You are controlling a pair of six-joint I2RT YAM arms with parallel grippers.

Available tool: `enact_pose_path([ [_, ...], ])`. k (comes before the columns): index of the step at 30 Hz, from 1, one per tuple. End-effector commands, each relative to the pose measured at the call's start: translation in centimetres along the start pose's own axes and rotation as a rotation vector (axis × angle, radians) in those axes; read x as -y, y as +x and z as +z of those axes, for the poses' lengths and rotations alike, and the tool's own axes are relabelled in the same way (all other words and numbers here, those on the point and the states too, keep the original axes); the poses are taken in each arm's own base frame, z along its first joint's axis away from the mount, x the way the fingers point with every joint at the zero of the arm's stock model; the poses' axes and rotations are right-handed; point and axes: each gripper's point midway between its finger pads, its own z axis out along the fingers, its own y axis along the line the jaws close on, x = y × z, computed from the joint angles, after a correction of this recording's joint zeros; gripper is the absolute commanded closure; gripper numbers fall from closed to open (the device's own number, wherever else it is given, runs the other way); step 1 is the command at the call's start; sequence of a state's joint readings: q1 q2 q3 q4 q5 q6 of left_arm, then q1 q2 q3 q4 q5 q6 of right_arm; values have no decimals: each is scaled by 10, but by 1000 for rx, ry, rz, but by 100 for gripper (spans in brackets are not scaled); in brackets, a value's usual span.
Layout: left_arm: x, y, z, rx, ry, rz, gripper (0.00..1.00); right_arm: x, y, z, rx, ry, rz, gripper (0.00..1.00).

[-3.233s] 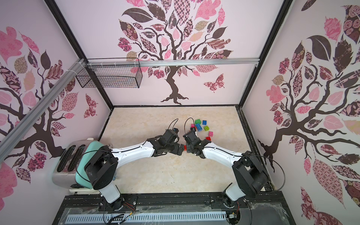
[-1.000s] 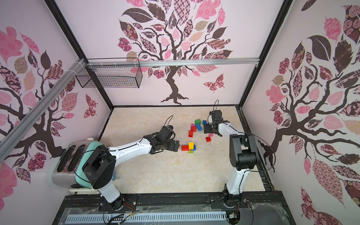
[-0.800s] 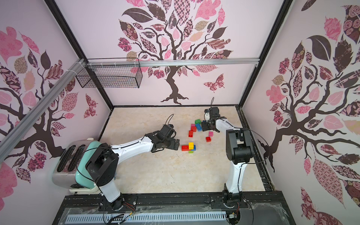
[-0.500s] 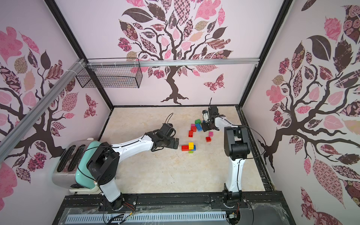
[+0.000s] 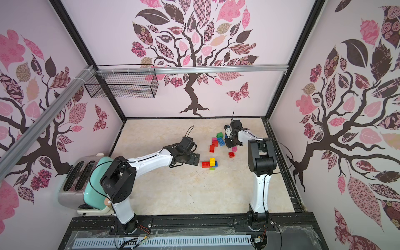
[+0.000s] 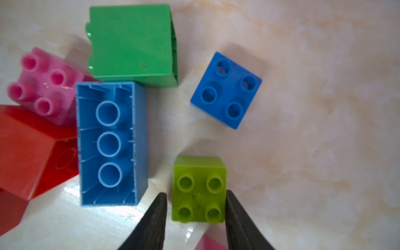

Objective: Assemble the number 4 with lego
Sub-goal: Pick up the lego brick from the center of the board.

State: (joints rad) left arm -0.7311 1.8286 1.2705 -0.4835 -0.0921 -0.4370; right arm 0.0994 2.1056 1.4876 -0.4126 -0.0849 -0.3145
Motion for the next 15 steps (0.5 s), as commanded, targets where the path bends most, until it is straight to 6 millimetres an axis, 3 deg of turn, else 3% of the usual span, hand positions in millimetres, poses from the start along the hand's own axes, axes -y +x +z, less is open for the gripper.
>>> enact_pose_path([
  [1, 5, -12, -2, 19, 10, 10, 2, 9, -12, 6, 19, 27, 18, 51],
  [6, 4, -12, 1, 14, 3, 12, 2, 10, -18, 3, 37, 30, 49, 50],
  [11, 2, -14, 1, 17, -8, 16, 2, 24, -22, -24, 76, 111, 195, 41],
  [15, 0, -17, 5, 20, -12, 14, 2, 30, -6, -44, 85, 174, 371, 35],
])
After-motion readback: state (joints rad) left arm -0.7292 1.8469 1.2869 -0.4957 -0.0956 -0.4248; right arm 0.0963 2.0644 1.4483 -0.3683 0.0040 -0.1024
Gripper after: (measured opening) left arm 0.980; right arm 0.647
